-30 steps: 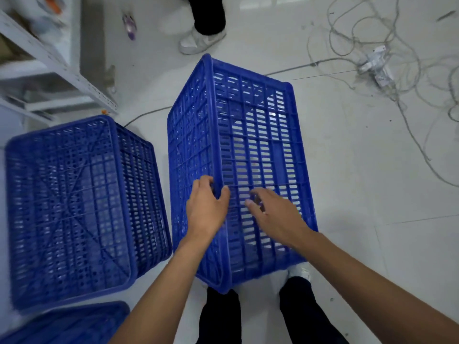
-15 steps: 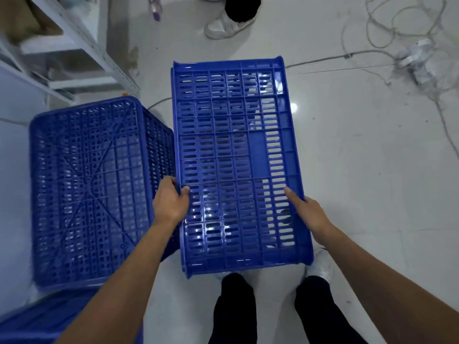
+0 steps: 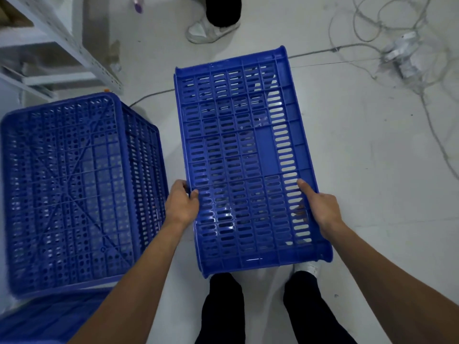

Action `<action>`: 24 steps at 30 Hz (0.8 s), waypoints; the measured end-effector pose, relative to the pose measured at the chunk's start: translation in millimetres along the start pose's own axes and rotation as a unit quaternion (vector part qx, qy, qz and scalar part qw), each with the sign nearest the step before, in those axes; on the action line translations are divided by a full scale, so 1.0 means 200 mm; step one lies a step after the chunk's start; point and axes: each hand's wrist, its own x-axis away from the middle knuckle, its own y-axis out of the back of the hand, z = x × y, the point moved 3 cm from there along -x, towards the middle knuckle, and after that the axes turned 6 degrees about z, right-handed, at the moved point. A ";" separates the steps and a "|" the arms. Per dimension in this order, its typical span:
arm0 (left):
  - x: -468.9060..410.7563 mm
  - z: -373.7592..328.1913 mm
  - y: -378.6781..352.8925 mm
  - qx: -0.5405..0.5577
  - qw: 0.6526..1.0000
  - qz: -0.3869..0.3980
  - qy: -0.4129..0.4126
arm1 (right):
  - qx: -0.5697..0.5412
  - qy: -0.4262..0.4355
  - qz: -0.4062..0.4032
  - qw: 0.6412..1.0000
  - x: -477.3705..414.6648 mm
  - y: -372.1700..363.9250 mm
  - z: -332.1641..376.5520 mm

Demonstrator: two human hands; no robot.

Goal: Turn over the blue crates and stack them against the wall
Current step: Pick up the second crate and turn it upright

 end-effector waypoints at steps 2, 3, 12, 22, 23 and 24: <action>0.02 -0.06 -0.07 0.009 1.000 -0.004 -0.006 | 0.000 0.009 -0.009 1.000 -0.01 0.10 -0.01; 0.03 -0.09 -0.10 0.011 1.000 -0.004 -0.006 | 0.002 0.009 -0.015 1.000 -0.01 0.14 -0.01; 0.09 -0.34 -0.39 -0.026 0.998 0.048 -0.034 | 0.083 0.059 -0.120 0.988 0.06 0.49 0.03; 0.12 -0.39 -0.55 0.045 0.990 0.121 0.050 | 0.137 0.117 -0.105 0.978 0.10 0.54 0.03; 0.10 -0.36 -0.53 0.033 0.989 0.129 0.067 | 0.138 0.122 -0.095 0.978 0.12 0.52 0.02; 0.09 -0.33 -0.50 0.012 0.987 0.136 0.087 | 0.133 0.132 -0.083 0.979 0.13 0.48 0.02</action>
